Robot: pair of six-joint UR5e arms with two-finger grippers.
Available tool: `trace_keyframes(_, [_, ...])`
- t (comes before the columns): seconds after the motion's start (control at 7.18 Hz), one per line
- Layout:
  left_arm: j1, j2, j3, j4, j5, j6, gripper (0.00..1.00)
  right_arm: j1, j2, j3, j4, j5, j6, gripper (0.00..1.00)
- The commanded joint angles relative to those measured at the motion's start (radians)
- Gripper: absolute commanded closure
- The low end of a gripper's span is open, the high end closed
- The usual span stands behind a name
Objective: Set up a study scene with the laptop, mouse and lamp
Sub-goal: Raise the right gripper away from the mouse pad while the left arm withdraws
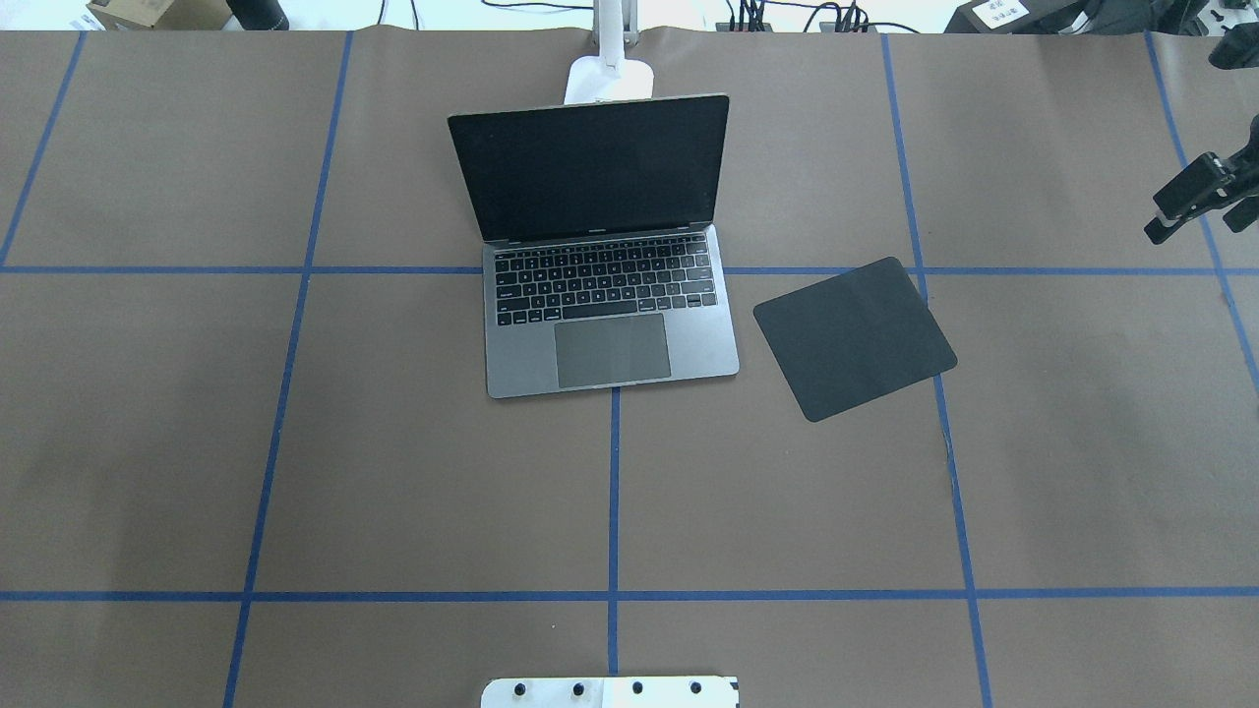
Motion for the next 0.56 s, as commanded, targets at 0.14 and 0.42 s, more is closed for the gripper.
trace_keyframes(0.14, [0.172, 0.001, 0.044, -0.009, -0.018, -0.009, 0.00, -0.001, -0.018, 0.027, 0.001, -0.023, 0.034, 0.02])
trace_keyframes(0.42, [0.239, 0.004, 0.067, -0.009, -0.027, -0.006, 0.00, -0.001, -0.019, 0.023, 0.000, -0.020, 0.035, 0.02])
